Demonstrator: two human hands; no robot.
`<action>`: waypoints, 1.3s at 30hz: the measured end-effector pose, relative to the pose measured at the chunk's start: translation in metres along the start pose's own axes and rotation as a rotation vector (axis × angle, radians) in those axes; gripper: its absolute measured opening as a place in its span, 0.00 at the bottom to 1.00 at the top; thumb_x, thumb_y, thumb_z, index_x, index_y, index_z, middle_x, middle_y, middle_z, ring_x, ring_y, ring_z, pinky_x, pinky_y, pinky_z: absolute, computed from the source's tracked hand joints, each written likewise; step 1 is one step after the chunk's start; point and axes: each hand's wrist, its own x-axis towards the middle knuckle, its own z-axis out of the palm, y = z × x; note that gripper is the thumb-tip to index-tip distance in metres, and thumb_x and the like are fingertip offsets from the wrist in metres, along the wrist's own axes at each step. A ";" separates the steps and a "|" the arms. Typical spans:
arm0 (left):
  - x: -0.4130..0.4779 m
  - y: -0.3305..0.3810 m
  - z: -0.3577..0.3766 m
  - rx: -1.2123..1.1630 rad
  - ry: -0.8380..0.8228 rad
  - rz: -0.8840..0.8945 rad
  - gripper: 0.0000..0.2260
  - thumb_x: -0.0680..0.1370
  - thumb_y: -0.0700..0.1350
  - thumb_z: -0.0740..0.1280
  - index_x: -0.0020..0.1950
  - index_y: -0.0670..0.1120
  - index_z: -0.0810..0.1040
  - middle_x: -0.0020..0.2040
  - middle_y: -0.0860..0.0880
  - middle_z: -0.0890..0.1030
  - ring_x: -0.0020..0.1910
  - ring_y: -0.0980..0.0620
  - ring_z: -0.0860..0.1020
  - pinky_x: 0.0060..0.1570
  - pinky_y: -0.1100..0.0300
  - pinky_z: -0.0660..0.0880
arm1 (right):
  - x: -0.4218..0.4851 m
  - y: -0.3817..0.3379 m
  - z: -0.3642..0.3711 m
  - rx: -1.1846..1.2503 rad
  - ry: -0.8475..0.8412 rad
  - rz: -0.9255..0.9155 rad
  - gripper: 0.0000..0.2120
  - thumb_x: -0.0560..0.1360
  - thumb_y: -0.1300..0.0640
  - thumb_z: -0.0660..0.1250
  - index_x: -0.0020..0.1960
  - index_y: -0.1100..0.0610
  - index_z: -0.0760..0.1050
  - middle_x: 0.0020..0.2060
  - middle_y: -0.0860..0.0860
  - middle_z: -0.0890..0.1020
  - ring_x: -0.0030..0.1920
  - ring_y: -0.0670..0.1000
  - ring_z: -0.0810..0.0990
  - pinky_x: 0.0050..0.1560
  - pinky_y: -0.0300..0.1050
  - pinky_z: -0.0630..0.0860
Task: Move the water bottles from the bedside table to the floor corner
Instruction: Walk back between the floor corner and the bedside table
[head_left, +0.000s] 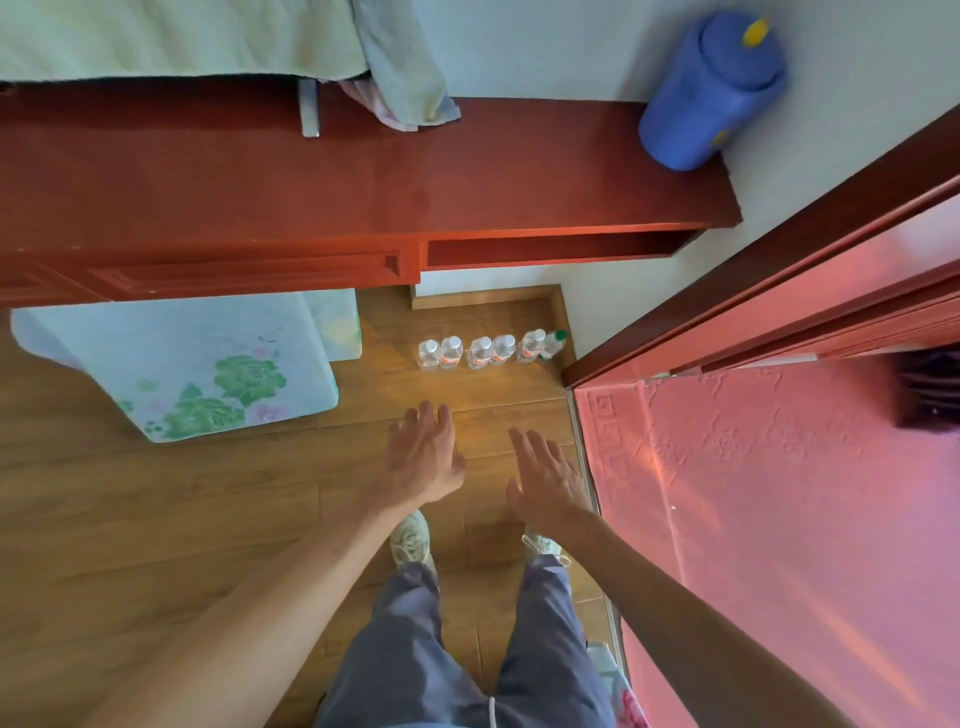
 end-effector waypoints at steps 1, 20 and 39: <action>0.002 0.005 -0.002 0.011 -0.001 0.009 0.29 0.76 0.56 0.64 0.70 0.41 0.63 0.64 0.41 0.70 0.61 0.42 0.72 0.58 0.47 0.72 | -0.001 0.004 -0.001 0.003 0.001 0.005 0.32 0.77 0.55 0.62 0.78 0.55 0.54 0.71 0.54 0.65 0.68 0.57 0.67 0.64 0.54 0.71; 0.041 0.147 0.011 0.094 0.025 -0.169 0.30 0.77 0.57 0.61 0.73 0.41 0.61 0.67 0.41 0.69 0.63 0.43 0.71 0.60 0.48 0.72 | 0.027 0.184 -0.047 -0.021 -0.101 -0.086 0.31 0.77 0.54 0.59 0.77 0.55 0.54 0.71 0.53 0.64 0.67 0.56 0.67 0.63 0.53 0.71; 0.054 0.208 0.042 0.052 -0.028 -0.262 0.28 0.74 0.57 0.62 0.69 0.42 0.66 0.63 0.42 0.73 0.59 0.42 0.74 0.55 0.48 0.74 | 0.045 0.251 -0.047 -0.017 -0.151 -0.123 0.30 0.79 0.53 0.59 0.77 0.54 0.51 0.71 0.53 0.63 0.67 0.55 0.67 0.63 0.52 0.72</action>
